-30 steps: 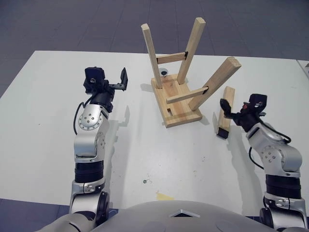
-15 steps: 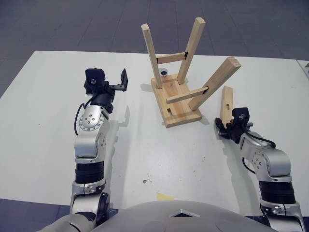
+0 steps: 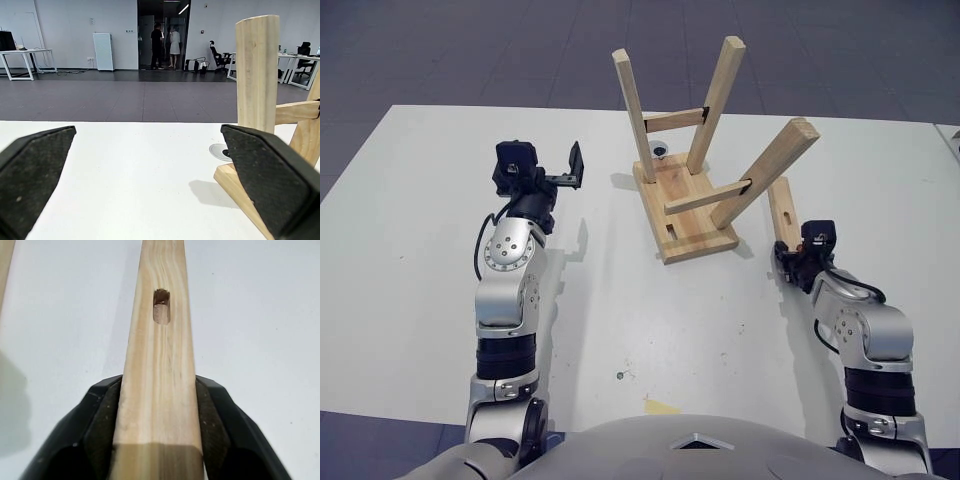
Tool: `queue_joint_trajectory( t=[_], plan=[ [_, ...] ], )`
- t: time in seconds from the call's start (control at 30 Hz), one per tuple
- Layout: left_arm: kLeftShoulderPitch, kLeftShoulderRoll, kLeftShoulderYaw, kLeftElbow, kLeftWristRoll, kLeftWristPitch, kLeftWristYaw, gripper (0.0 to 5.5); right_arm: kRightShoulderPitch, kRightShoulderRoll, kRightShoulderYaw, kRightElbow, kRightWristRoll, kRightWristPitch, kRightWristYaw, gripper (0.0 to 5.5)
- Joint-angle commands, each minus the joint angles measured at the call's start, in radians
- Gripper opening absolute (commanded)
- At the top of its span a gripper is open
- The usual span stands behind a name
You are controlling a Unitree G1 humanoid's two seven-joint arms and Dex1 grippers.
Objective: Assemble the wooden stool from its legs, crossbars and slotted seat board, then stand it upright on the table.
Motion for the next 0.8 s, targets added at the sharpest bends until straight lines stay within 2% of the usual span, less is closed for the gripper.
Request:
queue_joint_trajectory(
  t=[0.03, 0.2, 0.33, 0.4, 0.47, 0.57, 0.8],
  plan=[
    [-0.029, -0.009, 0.012, -0.003, -0.011, 0.009, 0.003, 5.4, -0.096, 0.019, -0.062, 0.016, -0.068, -0.25, -0.018, 2.1],
    [-0.163, -0.042, 0.135, -0.104, -0.256, 0.15, 0.004, 5.4, -0.229, -0.039, -0.052, -0.019, -0.235, -0.651, -0.009, 2.1],
    [-0.324, -0.02, 0.29, -0.211, -0.773, 0.325, 0.004, 5.4, -0.304, -0.08, 0.012, -0.085, -0.326, -0.826, 0.056, 2.1],
    [-0.353, 0.005, 0.326, -0.249, -1.057, 0.363, 0.001, 5.4, -0.335, -0.085, 0.055, -0.121, -0.322, -0.869, 0.119, 2.1],
    [-0.347, 0.02, 0.329, -0.258, -1.234, 0.381, 0.005, 5.4, -0.353, -0.093, 0.101, -0.158, -0.304, -0.892, 0.188, 2.1],
    [-0.321, 0.008, 0.305, -0.248, -1.385, 0.381, 0.048, 5.4, -0.344, -0.109, 0.174, -0.197, -0.254, -0.896, 0.316, 2.1],
    [-0.296, 0.047, 0.241, -0.229, -1.516, 0.355, 0.131, 5.4, -0.29, -0.084, 0.233, -0.256, -0.129, -0.833, 0.475, 2.1]
  ],
)
